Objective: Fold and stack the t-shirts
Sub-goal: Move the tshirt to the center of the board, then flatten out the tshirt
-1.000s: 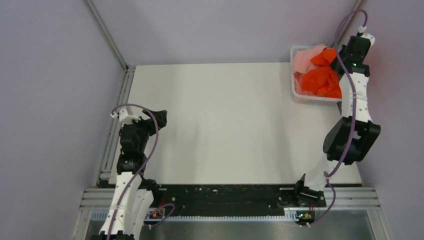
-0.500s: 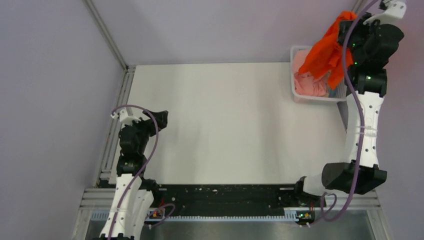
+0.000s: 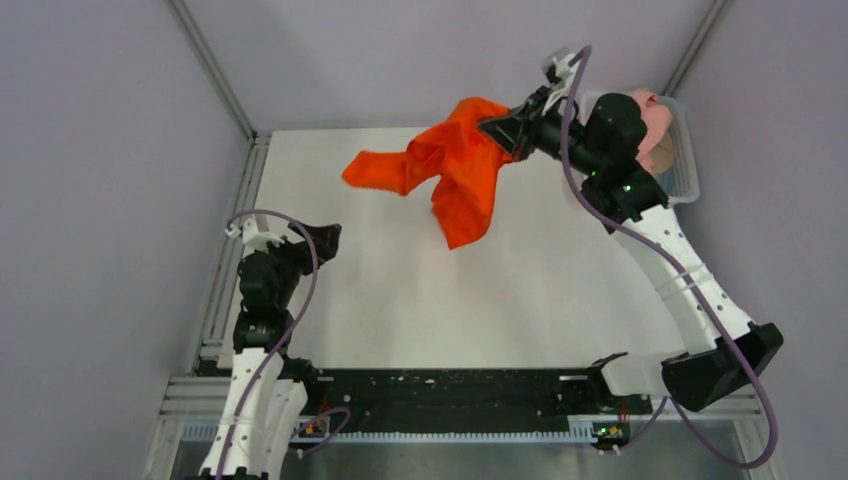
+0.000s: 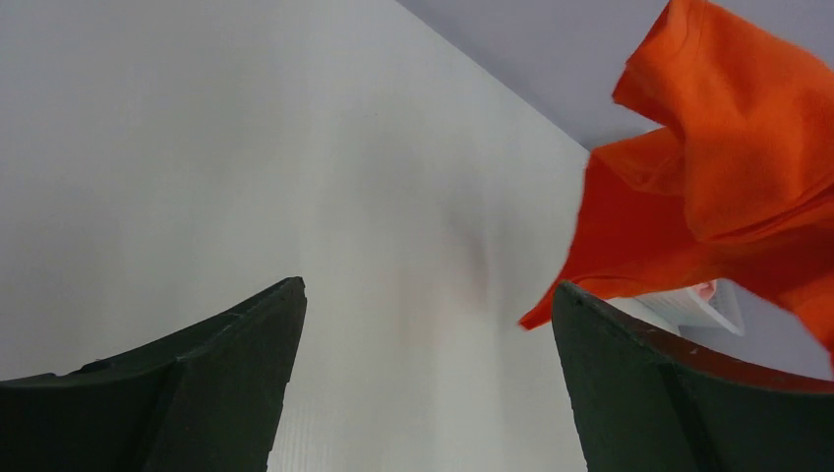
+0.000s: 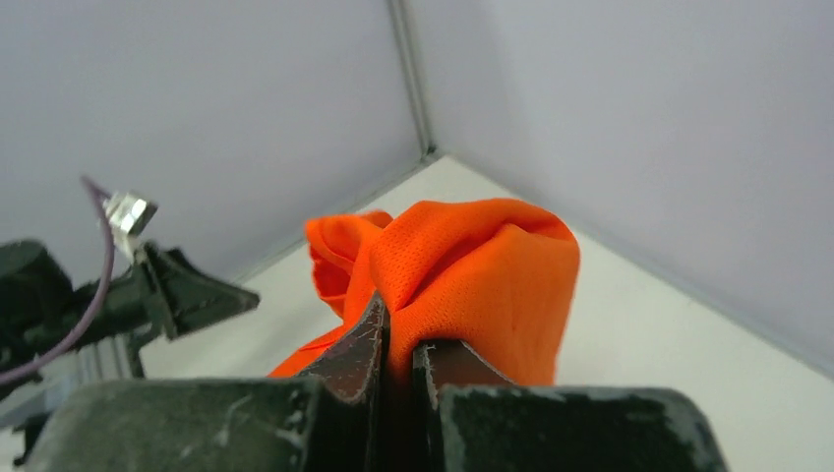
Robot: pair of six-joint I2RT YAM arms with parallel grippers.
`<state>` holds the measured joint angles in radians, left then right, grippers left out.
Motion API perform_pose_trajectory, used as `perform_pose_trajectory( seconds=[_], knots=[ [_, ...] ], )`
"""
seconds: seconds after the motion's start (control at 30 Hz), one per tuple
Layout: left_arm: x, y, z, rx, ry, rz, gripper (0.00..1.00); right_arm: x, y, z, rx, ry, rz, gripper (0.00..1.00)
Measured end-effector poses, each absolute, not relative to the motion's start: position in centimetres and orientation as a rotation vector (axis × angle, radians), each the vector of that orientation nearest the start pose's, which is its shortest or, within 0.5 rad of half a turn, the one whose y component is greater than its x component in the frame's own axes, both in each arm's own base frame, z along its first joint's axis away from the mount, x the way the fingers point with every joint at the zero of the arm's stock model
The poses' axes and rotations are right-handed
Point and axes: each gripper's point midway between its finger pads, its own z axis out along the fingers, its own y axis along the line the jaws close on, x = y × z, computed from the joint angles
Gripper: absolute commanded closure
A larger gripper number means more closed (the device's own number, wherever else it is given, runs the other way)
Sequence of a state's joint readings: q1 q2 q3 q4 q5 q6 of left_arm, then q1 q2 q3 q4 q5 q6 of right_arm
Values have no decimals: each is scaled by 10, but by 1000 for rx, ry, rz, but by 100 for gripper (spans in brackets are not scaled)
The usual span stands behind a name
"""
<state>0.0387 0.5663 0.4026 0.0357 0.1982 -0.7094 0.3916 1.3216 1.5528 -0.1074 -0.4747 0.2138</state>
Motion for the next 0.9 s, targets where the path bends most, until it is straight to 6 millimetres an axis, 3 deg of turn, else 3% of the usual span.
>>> perform_pose_trajectory(
  seconds=[0.1, 0.13, 0.2, 0.27, 0.33, 0.4, 0.47, 0.6, 0.73, 0.9],
  knots=[
    [284, -51, 209, -512, 1686, -678, 1, 334, 255, 420, -602, 1487, 878, 97],
    [283, -52, 207, -519, 1693, -684, 1, 335, 255, 394, -609, 1534, 873, 90],
    [282, -55, 205, -532, 1706, -705, 1, 340, 252, 357, -600, 1609, 847, 61],
    [280, -58, 202, -546, 1717, -732, 1, 350, 238, 283, -540, 1770, 743, 31],
    [280, -61, 198, -561, 1733, -760, 1, 356, 216, 229, -466, 1904, 608, 4],
    [279, -65, 190, -578, 1758, -790, 1, 359, 197, 199, -383, 1997, 495, 1],
    [278, -70, 180, -593, 1794, -816, 1, 363, 175, 185, -302, 2049, 365, 1],
    [274, -87, 154, -599, 1904, -866, 1, 360, 148, 197, -130, 2030, 269, 1],
    [251, -132, 128, -482, 2077, -928, 1, 326, 123, 201, 52, 1984, 293, 1],
    [208, -184, 87, -294, 2324, -946, 10, 285, 115, 159, 164, 2046, 380, 2]
  ],
)
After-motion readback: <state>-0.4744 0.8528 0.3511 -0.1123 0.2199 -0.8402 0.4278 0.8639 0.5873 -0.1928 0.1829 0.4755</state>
